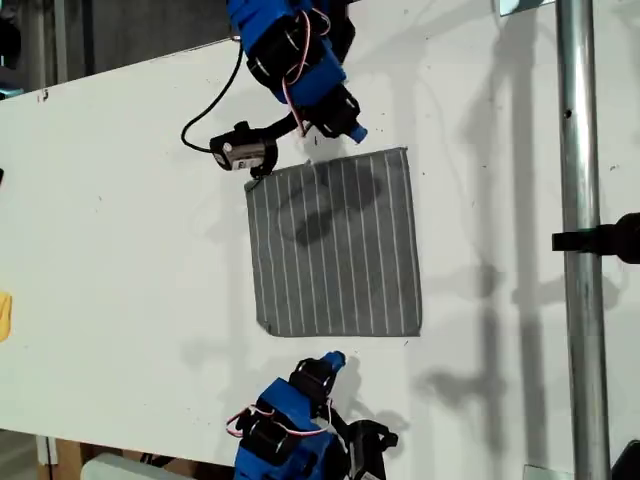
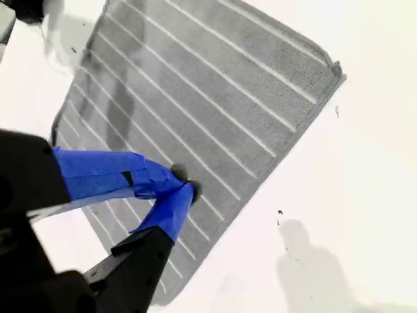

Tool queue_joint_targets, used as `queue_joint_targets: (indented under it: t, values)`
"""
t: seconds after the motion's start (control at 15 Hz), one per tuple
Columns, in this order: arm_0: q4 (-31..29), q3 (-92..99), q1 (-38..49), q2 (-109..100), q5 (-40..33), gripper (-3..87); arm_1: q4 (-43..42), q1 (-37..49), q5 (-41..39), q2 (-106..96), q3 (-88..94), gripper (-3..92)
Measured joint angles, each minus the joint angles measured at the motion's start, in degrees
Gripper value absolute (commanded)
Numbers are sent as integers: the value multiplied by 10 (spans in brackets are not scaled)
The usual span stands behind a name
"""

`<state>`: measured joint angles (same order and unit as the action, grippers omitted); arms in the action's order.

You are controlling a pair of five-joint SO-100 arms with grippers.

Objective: Grasp corners of a towel and fold twice.

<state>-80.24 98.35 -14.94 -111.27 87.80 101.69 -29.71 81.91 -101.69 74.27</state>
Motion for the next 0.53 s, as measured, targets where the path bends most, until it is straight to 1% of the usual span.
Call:
queue_joint_targets:
  t: [0.13, 0.2, 0.27, 0.33, 0.4, 0.53]
  values:
    - [0, -2, -1, 0, -5, -30, 0, 0, -2, 0, 3, 293]
    - [0, -2, -1, 1, -5, -30, 0, 0, -3, 0, 13, 379]
    - [0, -2, -2, 2, -5, -30, -4, 3, -9, 0, 32, 387]
    - [0, -2, -3, 2, -5, -30, -6, 4, -32, 0, 56, 441]
    - [0, -2, -5, 2, -4, -30, -9, 11, -48, 0, 72, 467]
    - [0, -2, -11, 2, -1, -30, -11, 25, -51, -1, 93, 454]
